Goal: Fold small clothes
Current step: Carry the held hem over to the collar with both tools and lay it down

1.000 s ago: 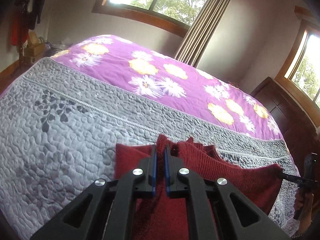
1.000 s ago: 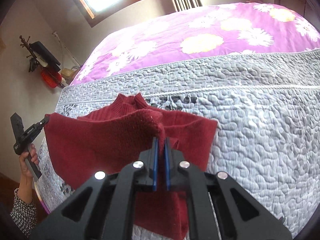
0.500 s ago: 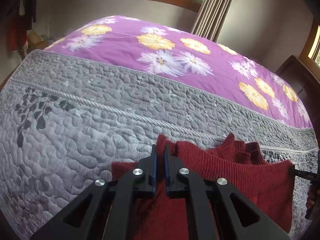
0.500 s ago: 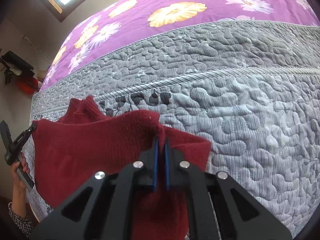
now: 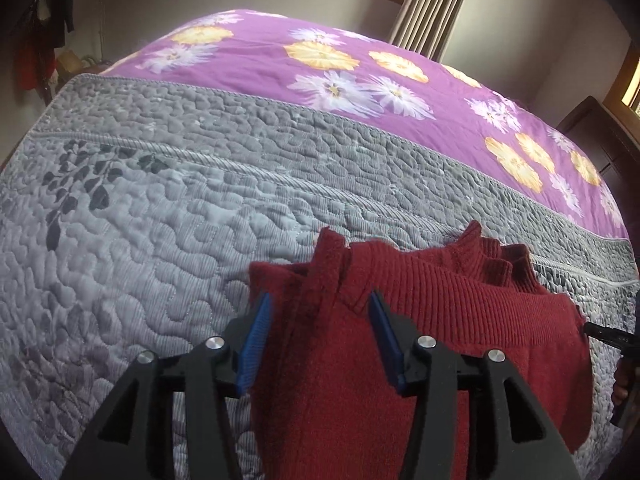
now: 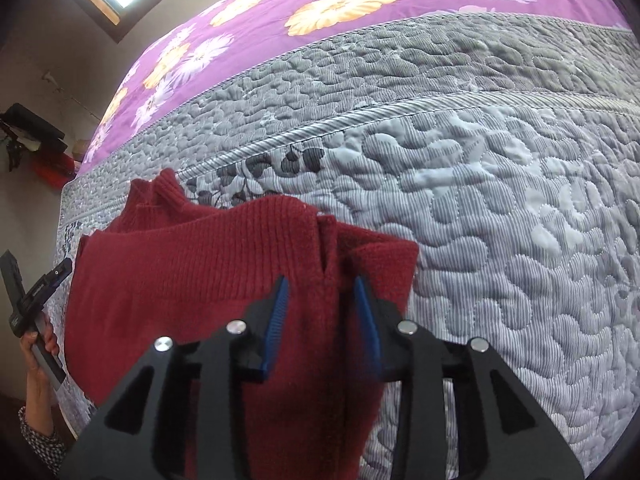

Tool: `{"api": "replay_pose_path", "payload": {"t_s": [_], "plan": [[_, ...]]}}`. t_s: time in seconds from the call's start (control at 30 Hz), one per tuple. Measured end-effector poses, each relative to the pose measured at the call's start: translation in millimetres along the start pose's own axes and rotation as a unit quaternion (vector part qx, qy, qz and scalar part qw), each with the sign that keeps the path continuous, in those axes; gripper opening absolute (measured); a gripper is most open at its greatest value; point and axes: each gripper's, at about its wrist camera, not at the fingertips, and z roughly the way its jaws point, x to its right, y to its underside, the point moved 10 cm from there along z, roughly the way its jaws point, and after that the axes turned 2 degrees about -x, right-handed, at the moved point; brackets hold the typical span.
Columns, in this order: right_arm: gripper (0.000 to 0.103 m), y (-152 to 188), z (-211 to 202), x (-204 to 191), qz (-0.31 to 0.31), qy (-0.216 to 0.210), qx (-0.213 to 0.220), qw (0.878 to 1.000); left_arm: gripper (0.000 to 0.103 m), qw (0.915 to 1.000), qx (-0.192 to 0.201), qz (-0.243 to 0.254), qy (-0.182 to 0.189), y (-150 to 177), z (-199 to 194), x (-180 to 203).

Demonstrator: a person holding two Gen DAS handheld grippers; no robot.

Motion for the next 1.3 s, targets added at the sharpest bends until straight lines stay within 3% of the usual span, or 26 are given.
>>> {"api": "replay_pose_path", "payload": {"t_s": [0.23, 0.5, 0.6, 0.67, 0.73, 0.77, 0.83, 1.03, 1.17, 1.3], "plan": [[0.042, 77.6, -43.3, -9.4, -0.065, -0.009, -0.023, 0.998, 0.054, 0.9991, -0.037, 0.007, 0.019, 70.6, -45.0, -17.9], [0.044, 166.6, -55.8, -16.8, -0.088, -0.032, -0.065, 0.993, 0.055, 0.9966, -0.068, -0.006, 0.047, 142.2, -62.8, -20.6], [0.039, 179.1, -50.7, -22.3, -0.094, -0.041, -0.072, 0.992, 0.053, 0.9955, -0.076, 0.005, 0.056, 154.9, -60.2, -7.7], [0.025, 181.8, -45.0, -22.6, -0.091, -0.031, -0.076, 0.992, 0.048, 0.9960, -0.077, 0.009, 0.045, 159.9, -56.8, -2.8], [0.010, 182.8, -41.0, -23.6, -0.085, -0.027, -0.083, 0.993, 0.031, 0.9961, -0.083, 0.015, 0.026, 162.4, -53.4, -0.5], [0.008, 181.3, -42.3, -25.1, -0.082, -0.030, -0.082, 0.993, 0.028, 0.9959, -0.086, 0.012, 0.026, 162.6, -52.8, 0.7], [0.007, 180.1, -51.7, -27.9, -0.083, -0.033, -0.074, 0.993, 0.021, 0.9954, -0.091, -0.004, 0.031, 160.5, -55.0, 0.6], [0.006, 183.8, -80.4, -19.1, -0.062, -0.049, -0.065, 0.995, 0.018, 0.9952, -0.084, -0.014, 0.049, 158.1, -68.9, -0.1], [0.005, 200.3, -52.5, -0.3, -0.044, -0.033, -0.099, 0.994, 0.019, 0.9935, -0.095, -0.029, 0.054, 172.5, -49.1, -14.3], [0.007, 202.7, -35.4, 3.4, -0.045, -0.036, -0.105, 0.993, 0.021, 0.9935, -0.088, -0.034, 0.063, 174.3, -47.6, -16.1]]}}
